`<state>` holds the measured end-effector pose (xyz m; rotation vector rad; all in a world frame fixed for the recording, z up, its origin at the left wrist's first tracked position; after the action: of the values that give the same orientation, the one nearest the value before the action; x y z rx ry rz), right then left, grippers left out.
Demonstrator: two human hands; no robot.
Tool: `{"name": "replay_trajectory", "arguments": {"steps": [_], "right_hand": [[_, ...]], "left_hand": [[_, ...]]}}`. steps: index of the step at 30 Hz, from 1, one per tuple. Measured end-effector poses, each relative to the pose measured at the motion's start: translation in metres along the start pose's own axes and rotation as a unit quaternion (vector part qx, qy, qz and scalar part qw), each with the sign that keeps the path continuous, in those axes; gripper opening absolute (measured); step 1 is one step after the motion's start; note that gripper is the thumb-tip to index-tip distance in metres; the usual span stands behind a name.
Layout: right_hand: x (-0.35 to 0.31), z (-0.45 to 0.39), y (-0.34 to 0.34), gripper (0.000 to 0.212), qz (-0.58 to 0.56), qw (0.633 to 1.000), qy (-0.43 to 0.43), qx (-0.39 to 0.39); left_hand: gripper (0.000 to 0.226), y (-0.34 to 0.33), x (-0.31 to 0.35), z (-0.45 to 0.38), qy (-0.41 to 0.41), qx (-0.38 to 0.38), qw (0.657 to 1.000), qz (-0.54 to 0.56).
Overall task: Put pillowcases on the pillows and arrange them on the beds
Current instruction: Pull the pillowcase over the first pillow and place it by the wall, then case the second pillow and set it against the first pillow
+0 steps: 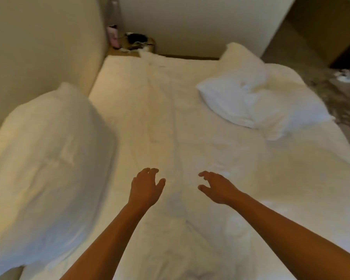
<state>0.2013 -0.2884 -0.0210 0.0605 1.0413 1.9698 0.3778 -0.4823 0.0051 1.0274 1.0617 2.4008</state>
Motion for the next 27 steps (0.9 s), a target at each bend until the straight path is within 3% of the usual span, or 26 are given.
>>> {"name": "replay_trajectory", "arguments": {"steps": [6, 14, 20, 27], "right_hand": [[0.252, 0.091, 0.007, 0.055, -0.072, 0.99, -0.108, 0.053], [0.529, 0.146, -0.004, 0.06, -0.136, 0.96, -0.227, 0.092], [0.647, 0.139, -0.022, 0.091, -0.197, 0.941, -0.249, 0.121], [0.694, 0.104, -0.07, 0.103, -0.175, 0.923, -0.291, 0.18]], "left_hand": [[0.046, -0.126, 0.218, -0.037, -0.094, -0.065, 0.992, -0.047], [0.044, -0.31, 0.421, -0.075, -0.102, -0.17, 0.979, -0.053], [0.046, -0.417, 0.491, -0.113, -0.08, -0.22, 0.97, -0.061], [0.069, -0.516, 0.5, -0.179, -0.011, -0.246, 0.967, -0.063]]}}
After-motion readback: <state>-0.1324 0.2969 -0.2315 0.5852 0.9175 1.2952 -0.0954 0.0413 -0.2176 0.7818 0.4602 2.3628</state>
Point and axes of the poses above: each hand's wrist, its own z-axis away from the middle knuckle, its own y-axis out of the back of the hand, x = y × z, the point moved 9 cm from there along -z, towards the middle knuckle, and after that the axes turned 11 degrees about -x, right-handed, at the moved point
